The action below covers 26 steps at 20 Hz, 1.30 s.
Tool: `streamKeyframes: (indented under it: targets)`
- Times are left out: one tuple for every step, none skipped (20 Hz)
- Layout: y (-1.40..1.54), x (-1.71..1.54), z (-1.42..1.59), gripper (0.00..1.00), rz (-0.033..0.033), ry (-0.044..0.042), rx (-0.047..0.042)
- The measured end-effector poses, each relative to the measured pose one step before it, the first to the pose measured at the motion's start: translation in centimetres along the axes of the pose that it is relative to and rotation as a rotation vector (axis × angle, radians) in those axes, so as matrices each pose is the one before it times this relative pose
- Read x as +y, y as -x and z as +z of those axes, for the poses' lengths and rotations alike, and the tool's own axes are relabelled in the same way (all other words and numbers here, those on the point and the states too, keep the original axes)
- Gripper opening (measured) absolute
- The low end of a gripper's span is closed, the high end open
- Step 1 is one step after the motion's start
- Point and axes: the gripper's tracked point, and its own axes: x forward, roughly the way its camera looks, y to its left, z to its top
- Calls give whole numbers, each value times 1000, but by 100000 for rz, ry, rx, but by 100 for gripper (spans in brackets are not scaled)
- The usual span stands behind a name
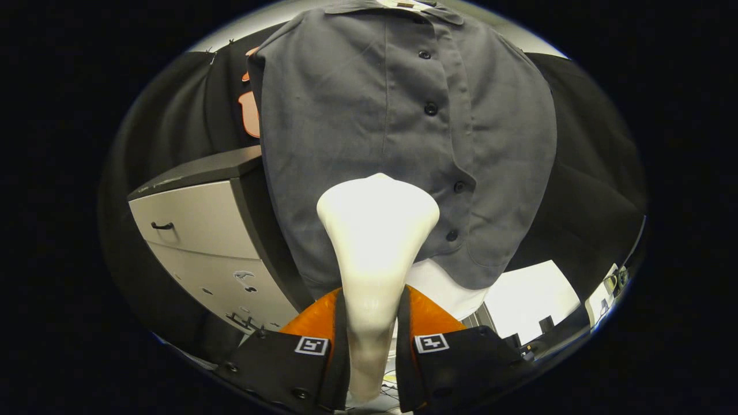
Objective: Iron the clothes twice with a garment steamer, once on the left side and once on the right side.
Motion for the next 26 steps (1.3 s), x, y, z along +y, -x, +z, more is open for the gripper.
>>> streamKeyframes:
  targets:
    - [721, -143, 535, 40, 250, -452, -833]
    - [679, -123, 542, 41, 426, -320, -226]
    - [680, -153, 605, 40, 119, -649, -613]
    - [685, -129, 810, 40, 56, -886, -1333]
    - [623, -141, 836, 41, 249, -523, -1094]
    - [641, -268, 920, 40, 143, -242, -1363]
    - [652, -240, 897, 40, -178, -234, -1250]
    - [519, -242, 931, 40, -326, -264, -1048]
    - [515, -395, 897, 40, -530, -242, -1037]
    - [408, -425, 877, 40, -586, -197, -936]
    - [420, -468, 954, 40, -614, -217, -1212]
    - [287, -484, 920, 40, -716, -90, -873]
    - [286, -527, 933, 40, -901, -76, -1200]
    - [184, -488, 1014, 41, -813, 194, -1233]
    - [306, -553, 874, 40, -807, 339, -1262]
    - [130, -493, 999, 40, -814, 471, -1351]
    - [71, -528, 959, 40, -466, 398, -1142]
    - [-52, -407, 1028, 40, -400, 225, -1034]
    - [32, -646, 1063, 40, -649, -107, -1329]
    - [-164, -554, 995, 40, -730, 11, -1202]
    - [-113, -606, 1111, 40, -691, 72, -1386]
    - [-199, -599, 914, 40, -803, 94, -1193]
    - [-216, -642, 837, 40, -628, 47, -755]
    - [-268, -486, 890, 40, -609, 1, -863]
    - [-336, -540, 844, 40, -551, -35, -1124]
    - [-333, -525, 715, 40, -594, -16, -939]
